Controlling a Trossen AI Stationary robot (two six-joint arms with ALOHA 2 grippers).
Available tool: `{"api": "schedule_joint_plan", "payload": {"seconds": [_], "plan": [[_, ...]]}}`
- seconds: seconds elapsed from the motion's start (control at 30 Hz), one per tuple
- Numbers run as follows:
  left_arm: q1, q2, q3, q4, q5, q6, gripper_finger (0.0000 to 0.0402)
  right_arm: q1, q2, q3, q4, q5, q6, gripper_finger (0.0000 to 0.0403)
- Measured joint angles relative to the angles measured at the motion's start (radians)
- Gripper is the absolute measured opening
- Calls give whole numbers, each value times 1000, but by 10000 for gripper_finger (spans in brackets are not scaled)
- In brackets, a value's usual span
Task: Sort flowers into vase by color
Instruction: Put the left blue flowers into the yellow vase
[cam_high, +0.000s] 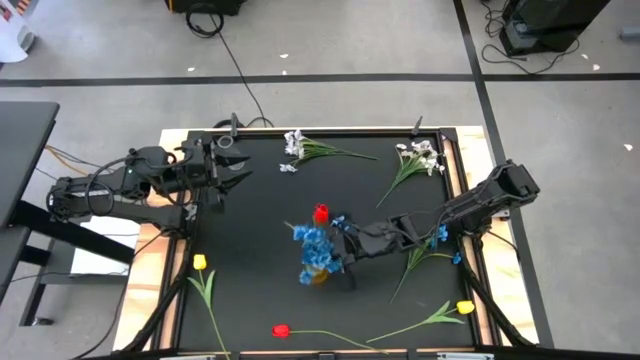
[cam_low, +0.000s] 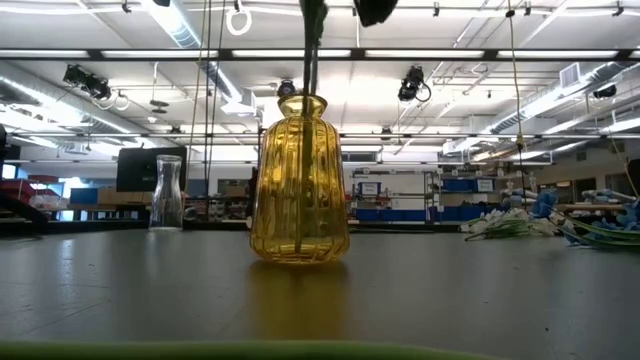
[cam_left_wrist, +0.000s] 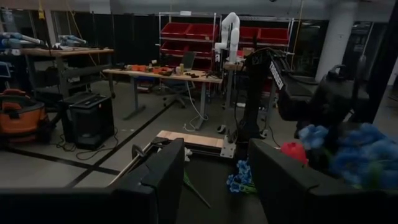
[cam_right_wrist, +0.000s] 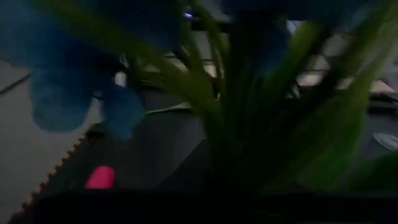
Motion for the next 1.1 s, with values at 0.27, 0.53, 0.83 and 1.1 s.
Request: {"api": "schedule_joint_plan", "payload": {"seconds": [0.27, 0.53, 0.83, 1.1], "plan": [[0, 0, 0, 0, 0, 0, 183, -14, 0, 0, -30, -57, 122, 100], [0, 0, 0, 0, 0, 0, 183, -18, -5, 30, -182, -112, 187, 194], [0, 0, 0, 0, 0, 0, 183, -18, -12, 249, -583, -192, 171, 224], [0, 0, 0, 0, 0, 0, 183, -18, -14, 416, -880, -219, 166, 224]]}}
